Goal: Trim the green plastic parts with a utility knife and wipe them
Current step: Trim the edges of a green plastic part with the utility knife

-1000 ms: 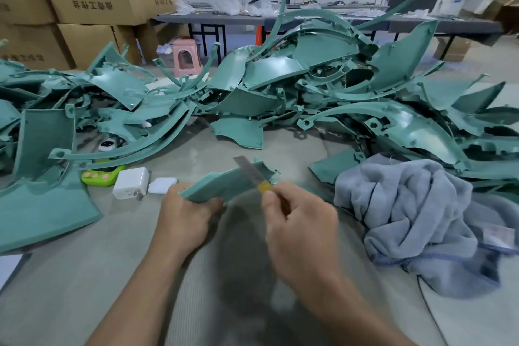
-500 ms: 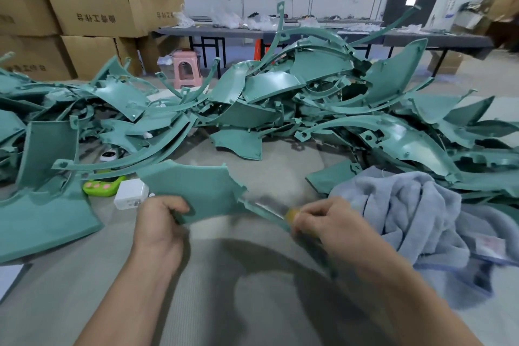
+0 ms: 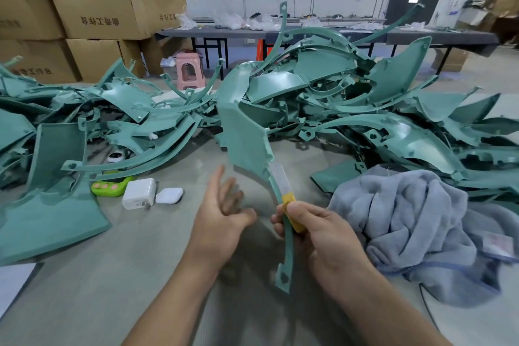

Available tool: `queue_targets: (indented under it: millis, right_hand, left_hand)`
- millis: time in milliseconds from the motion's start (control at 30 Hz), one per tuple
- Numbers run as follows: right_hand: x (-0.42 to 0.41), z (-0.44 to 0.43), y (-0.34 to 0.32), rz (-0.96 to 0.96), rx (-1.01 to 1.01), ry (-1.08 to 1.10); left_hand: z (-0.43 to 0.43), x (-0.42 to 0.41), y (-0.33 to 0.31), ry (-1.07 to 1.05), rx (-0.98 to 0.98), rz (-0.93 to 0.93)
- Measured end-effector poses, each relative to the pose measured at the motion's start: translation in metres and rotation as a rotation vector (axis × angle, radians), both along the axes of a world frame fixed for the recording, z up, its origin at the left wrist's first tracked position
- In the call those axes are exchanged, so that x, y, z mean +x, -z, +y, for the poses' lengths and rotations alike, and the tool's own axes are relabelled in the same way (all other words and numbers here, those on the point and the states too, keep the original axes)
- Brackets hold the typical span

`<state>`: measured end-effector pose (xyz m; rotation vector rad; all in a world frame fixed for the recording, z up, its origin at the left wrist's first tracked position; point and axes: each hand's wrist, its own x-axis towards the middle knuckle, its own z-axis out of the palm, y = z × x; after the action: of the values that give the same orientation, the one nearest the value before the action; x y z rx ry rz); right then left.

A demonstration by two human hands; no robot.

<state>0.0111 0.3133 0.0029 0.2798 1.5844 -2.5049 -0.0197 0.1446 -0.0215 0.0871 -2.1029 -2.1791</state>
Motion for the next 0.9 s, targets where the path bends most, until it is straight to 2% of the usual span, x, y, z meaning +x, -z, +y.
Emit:
queue_targets:
  millis: [67, 167, 367, 533, 600, 667, 767, 833, 900]
  right_hand:
    - [0.005, -0.007, 0.001, 0.003, 0.002, -0.025]
    - [0.007, -0.012, 0.000, -0.028, -0.027, -0.033]
    - [0.003, -0.009, -0.001, -0.163, -0.127, -0.149]
    - [-0.003, 0.003, -0.001, -0.164, -0.174, 0.004]
    - [-0.009, 0.013, -0.001, -0.124, -0.188, 0.081]
    - [-0.014, 0.024, -0.002, -0.096, -0.183, 0.106]
    - [-0.020, 0.040, -0.007, -0.058, -0.235, 0.088]
    - [-0.021, 0.048, -0.011, -0.029, -0.245, 0.057]
    - [-0.021, 0.052, -0.015, -0.018, -0.229, 0.048]
  left_hand:
    - [0.004, 0.004, -0.003, 0.131, -0.006, -0.065]
    - [0.007, 0.013, -0.014, 0.285, 0.129, -0.175]
    - [0.012, 0.012, -0.016, 0.150, 0.213, -0.268]
    - [0.007, 0.007, -0.015, 0.067, 0.253, -0.281]
    - [0.008, 0.007, -0.016, 0.048, 0.172, -0.223]
    - [0.011, 0.012, -0.019, 0.070, 0.010, -0.097]
    - [0.014, 0.020, -0.035, 0.142, -0.148, 0.111]
    - [0.012, 0.025, -0.048, 0.205, -0.221, 0.186]
    - [0.006, 0.022, -0.053, 0.175, -0.379, 0.251]
